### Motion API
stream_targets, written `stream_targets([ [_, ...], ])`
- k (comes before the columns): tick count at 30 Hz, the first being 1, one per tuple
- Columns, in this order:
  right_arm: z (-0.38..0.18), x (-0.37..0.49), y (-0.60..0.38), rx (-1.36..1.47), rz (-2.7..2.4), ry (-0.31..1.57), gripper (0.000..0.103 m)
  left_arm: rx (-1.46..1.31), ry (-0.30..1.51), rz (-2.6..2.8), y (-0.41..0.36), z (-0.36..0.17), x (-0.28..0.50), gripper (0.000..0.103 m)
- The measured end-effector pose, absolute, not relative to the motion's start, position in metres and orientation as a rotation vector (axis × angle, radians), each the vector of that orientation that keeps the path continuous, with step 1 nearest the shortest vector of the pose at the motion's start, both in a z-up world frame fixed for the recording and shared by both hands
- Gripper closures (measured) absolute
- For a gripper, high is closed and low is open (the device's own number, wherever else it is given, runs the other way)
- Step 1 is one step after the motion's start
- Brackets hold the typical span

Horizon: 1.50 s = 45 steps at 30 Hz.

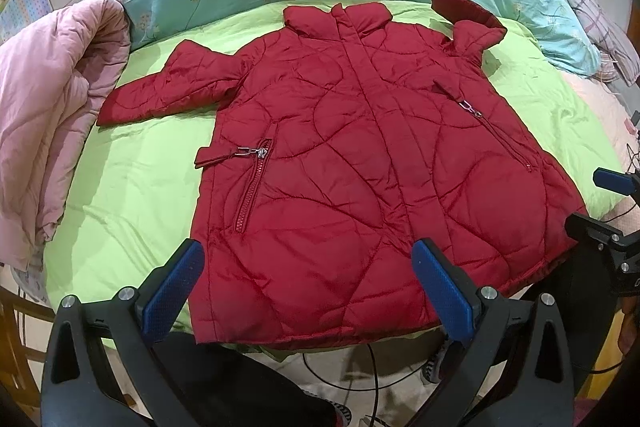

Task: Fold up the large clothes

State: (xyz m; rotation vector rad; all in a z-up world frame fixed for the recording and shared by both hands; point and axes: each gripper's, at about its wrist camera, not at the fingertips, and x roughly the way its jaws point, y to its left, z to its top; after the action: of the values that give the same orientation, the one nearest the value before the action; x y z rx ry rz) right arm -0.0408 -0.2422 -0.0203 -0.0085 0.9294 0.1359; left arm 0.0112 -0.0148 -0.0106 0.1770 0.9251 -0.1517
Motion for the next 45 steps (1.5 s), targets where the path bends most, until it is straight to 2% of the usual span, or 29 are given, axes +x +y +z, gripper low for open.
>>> stream_targets([
  [45,-0.0177,-0.0403,-0.2421,-0.004,0.14,0.922,0.0,0.171,0.923,-0.151,-0.0158,-0.0081,0.012,0.0],
])
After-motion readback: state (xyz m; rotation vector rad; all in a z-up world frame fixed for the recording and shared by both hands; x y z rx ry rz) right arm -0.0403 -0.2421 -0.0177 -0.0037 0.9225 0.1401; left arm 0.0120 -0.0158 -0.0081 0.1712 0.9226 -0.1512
